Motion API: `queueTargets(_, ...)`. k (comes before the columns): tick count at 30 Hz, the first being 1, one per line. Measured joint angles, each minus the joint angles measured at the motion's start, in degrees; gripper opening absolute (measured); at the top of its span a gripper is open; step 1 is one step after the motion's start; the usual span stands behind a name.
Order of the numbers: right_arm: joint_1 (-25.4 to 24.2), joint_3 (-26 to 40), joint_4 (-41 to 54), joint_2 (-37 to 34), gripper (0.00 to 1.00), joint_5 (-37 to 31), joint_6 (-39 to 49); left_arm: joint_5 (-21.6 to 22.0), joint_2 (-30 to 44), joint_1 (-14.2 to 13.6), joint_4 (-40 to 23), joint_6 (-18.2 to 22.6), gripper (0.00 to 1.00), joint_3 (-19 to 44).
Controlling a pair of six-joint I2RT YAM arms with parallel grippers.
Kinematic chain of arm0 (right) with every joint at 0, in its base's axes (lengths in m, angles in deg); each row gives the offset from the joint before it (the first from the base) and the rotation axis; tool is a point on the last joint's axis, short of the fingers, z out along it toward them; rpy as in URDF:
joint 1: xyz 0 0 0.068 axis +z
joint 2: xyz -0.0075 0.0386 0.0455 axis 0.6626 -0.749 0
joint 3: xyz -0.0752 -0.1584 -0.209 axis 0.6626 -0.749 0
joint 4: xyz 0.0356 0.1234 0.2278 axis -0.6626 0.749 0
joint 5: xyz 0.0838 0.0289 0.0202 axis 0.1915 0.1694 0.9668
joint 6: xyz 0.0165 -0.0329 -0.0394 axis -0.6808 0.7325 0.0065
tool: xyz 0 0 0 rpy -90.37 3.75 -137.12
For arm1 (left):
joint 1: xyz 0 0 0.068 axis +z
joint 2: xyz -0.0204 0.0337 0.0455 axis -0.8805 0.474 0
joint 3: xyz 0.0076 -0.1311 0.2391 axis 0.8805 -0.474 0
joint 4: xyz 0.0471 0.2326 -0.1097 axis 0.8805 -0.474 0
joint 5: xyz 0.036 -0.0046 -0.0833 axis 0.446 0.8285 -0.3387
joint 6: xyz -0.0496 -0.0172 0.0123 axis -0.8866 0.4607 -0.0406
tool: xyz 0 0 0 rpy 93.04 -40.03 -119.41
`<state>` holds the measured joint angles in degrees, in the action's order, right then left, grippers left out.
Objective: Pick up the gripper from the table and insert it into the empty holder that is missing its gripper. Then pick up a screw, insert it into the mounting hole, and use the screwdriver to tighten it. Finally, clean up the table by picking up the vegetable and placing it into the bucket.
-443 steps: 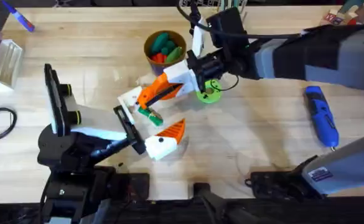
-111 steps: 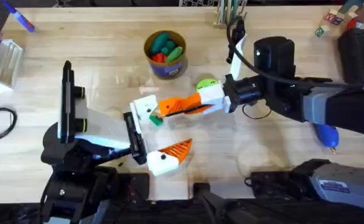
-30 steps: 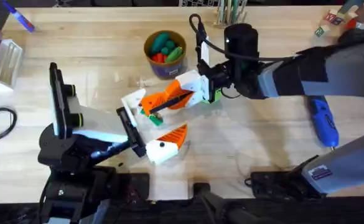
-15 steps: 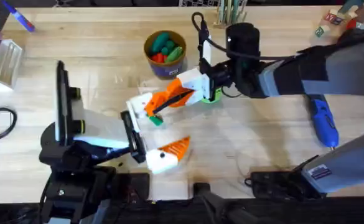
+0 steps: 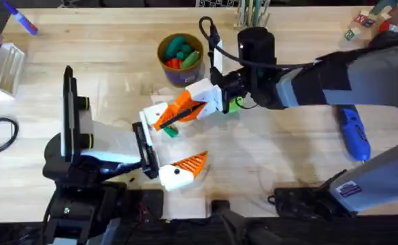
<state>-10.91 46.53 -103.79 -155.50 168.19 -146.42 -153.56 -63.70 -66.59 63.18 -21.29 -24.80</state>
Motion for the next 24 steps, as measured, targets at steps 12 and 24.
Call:
queueTargets(12, 0.7, 0.5, -0.6, 0.0, 0.007, -6.1, -0.1, 3.4, 0.4, 0.3, 0.6, -1.6, 0.986, -0.1)
queueTargets(24, 3.0, 0.5, -6.6, 0.0, 0.007, -15.0, -4.8, 12.0, 0.4, 0.3, 1.6, -3.4, 0.987, -0.1)
